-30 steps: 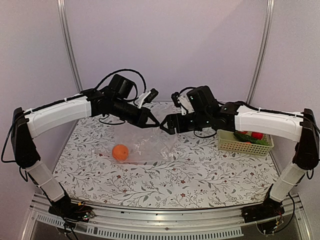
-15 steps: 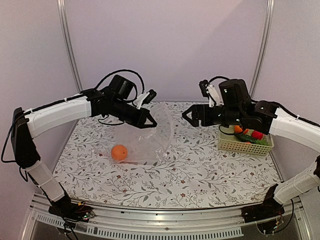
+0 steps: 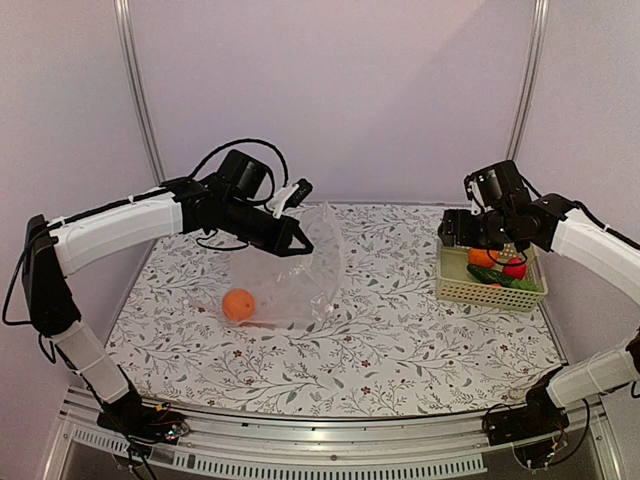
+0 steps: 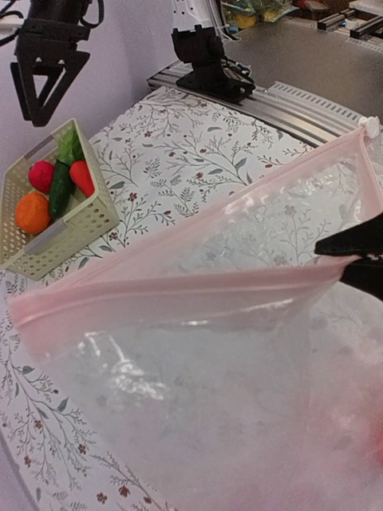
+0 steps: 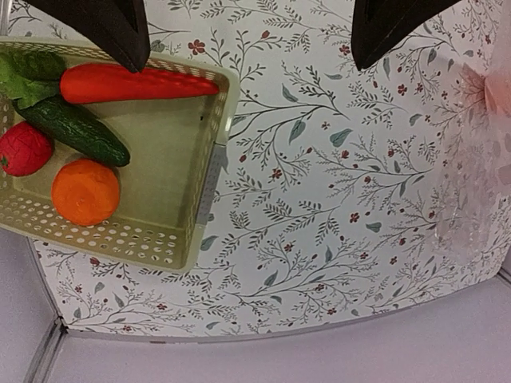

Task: Place the food in the zip-top bag and seal the zipper
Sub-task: Pick up the fake fruit from the bin, then place the fake fruit in the zipper food storage bag.

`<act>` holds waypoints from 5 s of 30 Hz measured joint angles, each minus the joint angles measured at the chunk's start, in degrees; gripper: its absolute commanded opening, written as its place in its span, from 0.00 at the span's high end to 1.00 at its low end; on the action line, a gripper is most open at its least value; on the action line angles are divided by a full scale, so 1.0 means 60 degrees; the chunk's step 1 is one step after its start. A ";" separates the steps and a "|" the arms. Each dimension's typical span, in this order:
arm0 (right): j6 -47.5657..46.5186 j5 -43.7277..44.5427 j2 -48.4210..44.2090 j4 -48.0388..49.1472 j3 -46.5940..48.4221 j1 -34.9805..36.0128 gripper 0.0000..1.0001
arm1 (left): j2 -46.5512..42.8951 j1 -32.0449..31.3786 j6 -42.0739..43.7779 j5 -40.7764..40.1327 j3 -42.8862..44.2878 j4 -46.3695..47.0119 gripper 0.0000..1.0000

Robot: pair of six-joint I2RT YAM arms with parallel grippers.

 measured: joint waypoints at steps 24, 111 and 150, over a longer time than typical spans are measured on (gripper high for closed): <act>-0.1013 0.0270 0.3840 -0.0106 0.0674 -0.3391 0.02 | 0.0004 0.0000 0.0011 -0.0149 0.0000 -0.0069 1.00; -0.1585 -0.5413 0.0499 -0.0739 0.1617 -0.0044 0.25 | 0.0018 0.0011 0.0036 0.0426 0.0000 0.0025 1.00; -0.0809 -0.5512 0.3763 0.0947 0.3089 0.2244 0.27 | -0.0058 -0.0182 0.0244 0.1490 -0.0047 0.0506 1.00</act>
